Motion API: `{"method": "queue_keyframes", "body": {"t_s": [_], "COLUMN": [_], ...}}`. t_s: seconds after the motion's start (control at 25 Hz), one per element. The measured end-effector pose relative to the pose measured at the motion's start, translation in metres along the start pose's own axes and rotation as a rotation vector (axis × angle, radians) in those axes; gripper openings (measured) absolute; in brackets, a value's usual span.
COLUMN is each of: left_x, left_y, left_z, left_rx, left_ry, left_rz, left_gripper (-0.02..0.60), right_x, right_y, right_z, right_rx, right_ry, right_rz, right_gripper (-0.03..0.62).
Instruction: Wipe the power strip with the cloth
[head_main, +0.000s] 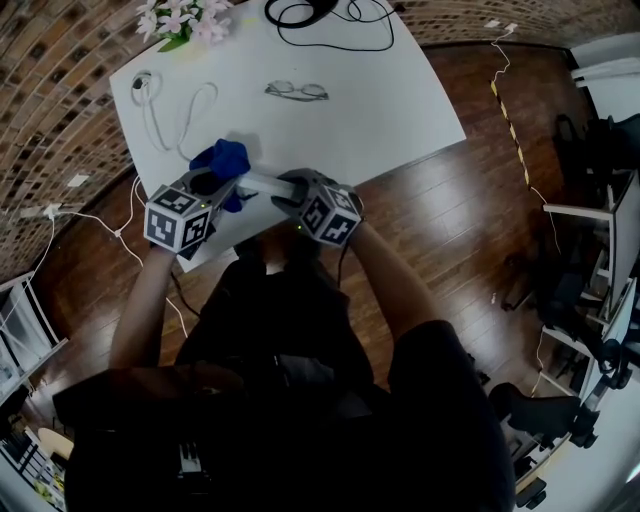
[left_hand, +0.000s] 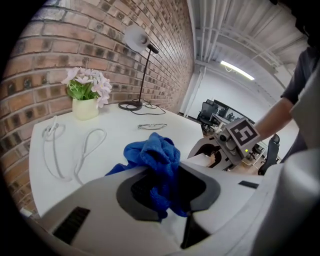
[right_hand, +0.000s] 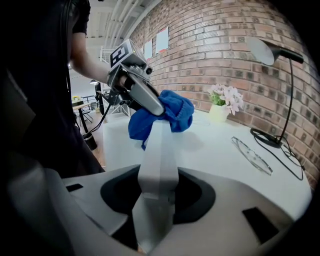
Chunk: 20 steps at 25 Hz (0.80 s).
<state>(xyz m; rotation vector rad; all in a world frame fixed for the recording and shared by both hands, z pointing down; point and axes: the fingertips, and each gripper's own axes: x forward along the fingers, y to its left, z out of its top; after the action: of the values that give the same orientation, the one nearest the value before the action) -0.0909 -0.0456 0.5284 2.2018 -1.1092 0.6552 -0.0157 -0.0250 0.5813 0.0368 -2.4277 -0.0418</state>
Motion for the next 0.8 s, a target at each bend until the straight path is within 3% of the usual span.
{"method": "queue_keyframes", "body": {"t_s": [0.24, 0.8], "left_x": [-0.010, -0.009], "left_y": [0.017, 0.014], "left_z": [-0.003, -0.003], "left_rx": [-0.013, 0.009], "left_ry": [-0.004, 0.002], "left_rz": [0.029, 0.041], "left_gripper": [0.103, 0.103], "right_x": [0.001, 0.004], "right_y": [0.000, 0.000], "right_z": [-0.001, 0.003], "right_rx": [0.005, 0.079], "right_ry": [-0.001, 0.018], "right_rz": [-0.012, -0.003], "right_gripper": [0.166, 0.164]}}
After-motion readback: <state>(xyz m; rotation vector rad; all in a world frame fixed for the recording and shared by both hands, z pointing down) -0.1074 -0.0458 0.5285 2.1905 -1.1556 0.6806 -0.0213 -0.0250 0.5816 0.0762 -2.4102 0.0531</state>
